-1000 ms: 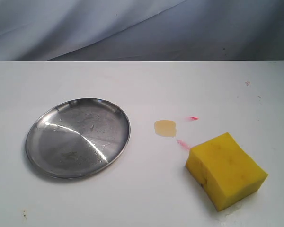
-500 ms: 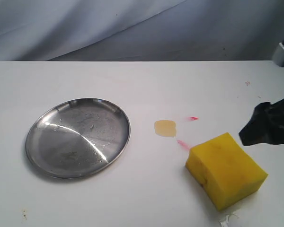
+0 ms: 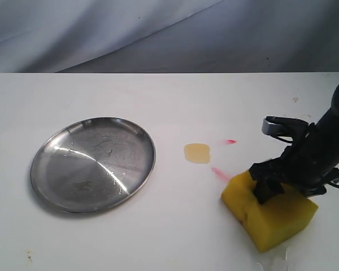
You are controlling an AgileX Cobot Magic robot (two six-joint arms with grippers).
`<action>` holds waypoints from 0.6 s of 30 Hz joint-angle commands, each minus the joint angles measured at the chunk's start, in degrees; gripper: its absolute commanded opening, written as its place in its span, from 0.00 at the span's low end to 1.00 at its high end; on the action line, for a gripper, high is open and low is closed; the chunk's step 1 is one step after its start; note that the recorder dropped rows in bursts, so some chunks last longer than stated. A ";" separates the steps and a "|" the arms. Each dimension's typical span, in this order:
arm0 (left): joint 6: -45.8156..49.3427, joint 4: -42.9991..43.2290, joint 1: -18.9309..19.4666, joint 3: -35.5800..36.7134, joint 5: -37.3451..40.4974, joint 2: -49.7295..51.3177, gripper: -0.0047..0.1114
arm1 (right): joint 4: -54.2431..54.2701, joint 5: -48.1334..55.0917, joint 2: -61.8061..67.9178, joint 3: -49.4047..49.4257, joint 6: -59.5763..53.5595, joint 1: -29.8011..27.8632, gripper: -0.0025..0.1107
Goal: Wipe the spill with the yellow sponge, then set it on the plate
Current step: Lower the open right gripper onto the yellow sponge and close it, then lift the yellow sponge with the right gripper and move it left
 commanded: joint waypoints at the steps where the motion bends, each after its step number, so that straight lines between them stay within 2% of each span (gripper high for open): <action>1: -0.09 0.05 -0.03 0.27 -0.39 -0.20 0.04 | -2.27 -1.87 3.13 0.45 0.55 0.10 0.14; 2: -0.09 0.05 -0.03 0.27 -0.39 -0.20 0.04 | -2.27 -2.62 2.89 0.45 0.22 0.10 0.02; 8: -0.09 0.05 -0.03 0.27 -0.39 -0.20 0.04 | -1.73 0.16 -2.95 -3.90 0.64 0.10 0.02; 12: -0.09 0.05 -0.03 0.27 -0.39 -0.20 0.04 | -1.22 5.65 -4.34 -13.74 2.34 0.10 0.02; 18: -0.09 0.05 -0.03 0.27 -0.39 -0.20 0.04 | 2.00 11.93 3.40 -28.68 3.43 1.68 0.02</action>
